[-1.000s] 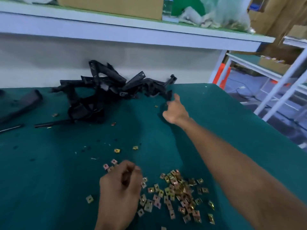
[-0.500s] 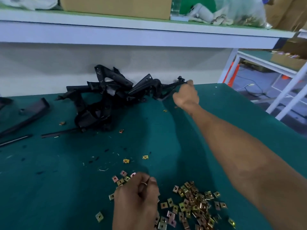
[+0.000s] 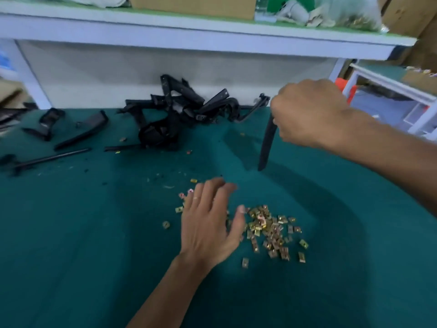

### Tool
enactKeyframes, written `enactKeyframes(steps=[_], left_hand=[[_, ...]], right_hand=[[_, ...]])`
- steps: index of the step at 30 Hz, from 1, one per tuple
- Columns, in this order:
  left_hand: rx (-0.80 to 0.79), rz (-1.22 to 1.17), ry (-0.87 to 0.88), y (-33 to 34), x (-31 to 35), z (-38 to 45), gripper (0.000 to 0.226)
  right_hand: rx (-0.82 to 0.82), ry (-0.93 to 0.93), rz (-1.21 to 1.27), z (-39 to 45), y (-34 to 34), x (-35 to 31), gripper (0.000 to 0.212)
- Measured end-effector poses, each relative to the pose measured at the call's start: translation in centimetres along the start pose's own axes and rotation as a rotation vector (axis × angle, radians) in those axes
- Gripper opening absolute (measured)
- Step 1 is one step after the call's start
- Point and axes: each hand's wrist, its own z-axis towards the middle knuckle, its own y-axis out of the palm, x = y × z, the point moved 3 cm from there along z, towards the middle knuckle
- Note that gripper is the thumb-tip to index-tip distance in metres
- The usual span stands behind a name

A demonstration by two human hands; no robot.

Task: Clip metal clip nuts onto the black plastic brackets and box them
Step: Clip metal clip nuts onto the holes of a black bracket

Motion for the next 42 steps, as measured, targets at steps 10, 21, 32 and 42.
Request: enactKeyframes(steps=[10, 21, 32, 42], left_hand=[[-0.001, 0.230, -0.049, -2.2, 2.0, -0.3, 0.063], [-0.174, 0.474, -0.142, -3.9, 0.0, -0.4, 0.051], [-0.182, 0.450, -0.186, -1.6, -0.3, -1.4, 0.048], [-0.259, 0.019, -0.427, -2.3, -2.9, -0.7, 0.046]], right_hand=[[-0.248, -0.252, 0.540, -4.8, -7.1, -8.4, 0.025], [0.323, 0.458, 1.683, -9.7, 6.7, -4.4, 0.022], [-0.187, 0.360, 1.404, -13.0, 16.3, -8.0, 0.019], [-0.142, 0.370, 1.395, -13.2, 16.3, -8.6, 0.022]])
